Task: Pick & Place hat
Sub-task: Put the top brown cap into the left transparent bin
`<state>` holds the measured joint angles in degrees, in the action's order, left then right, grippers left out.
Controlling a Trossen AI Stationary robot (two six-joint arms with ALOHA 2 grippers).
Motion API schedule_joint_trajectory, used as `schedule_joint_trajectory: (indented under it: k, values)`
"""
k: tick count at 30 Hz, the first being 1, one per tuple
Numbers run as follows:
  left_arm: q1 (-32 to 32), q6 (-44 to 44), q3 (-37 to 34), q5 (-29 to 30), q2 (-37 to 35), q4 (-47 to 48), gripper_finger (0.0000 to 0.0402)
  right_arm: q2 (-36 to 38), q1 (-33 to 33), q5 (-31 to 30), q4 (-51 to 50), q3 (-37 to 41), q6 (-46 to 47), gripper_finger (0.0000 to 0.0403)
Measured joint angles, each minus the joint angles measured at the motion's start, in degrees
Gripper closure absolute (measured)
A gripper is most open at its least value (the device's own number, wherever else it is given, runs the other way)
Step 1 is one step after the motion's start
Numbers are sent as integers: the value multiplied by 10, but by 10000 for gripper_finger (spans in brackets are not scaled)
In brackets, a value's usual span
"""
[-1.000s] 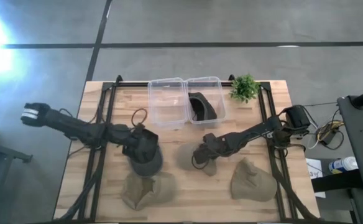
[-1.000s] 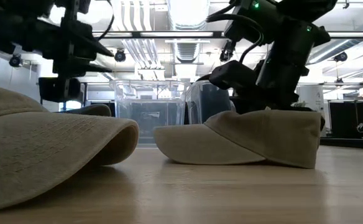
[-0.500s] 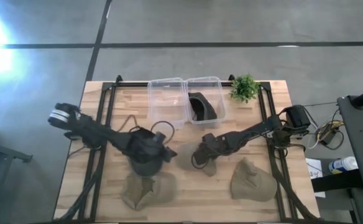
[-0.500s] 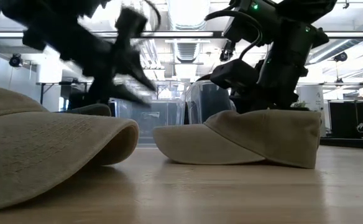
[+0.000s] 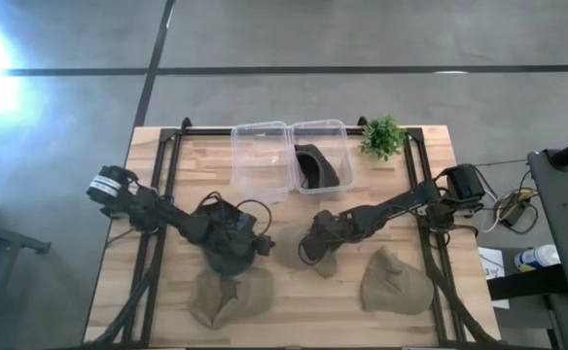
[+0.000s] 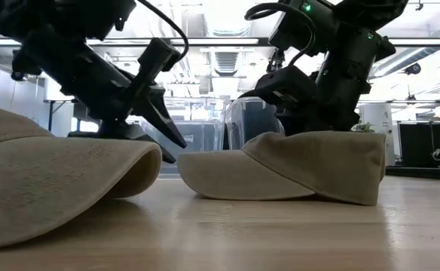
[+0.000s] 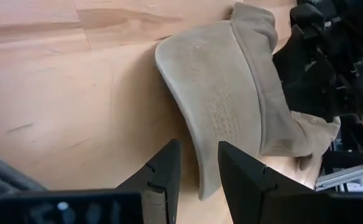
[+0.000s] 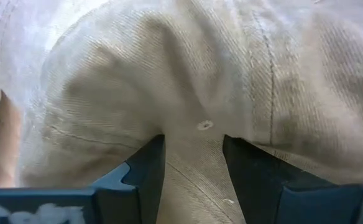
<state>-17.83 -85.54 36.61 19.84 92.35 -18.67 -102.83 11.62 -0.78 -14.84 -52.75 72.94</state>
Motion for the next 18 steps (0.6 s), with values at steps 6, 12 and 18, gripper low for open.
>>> schedule_joint_trajectory:
  k: [6, 12, 18]
  values:
    - [8, 0, 1, -6, 40, -59, 298, 0, 0, 18, 17, 0, -14, 236]
    - [9, 20, 1, -9, 72, -153, 298, -2, -4, 29, 48, 1, -14, 236]
    - [8, 59, 1, -2, 69, -190, 298, -8, -6, 30, 48, -1, -14, 236]
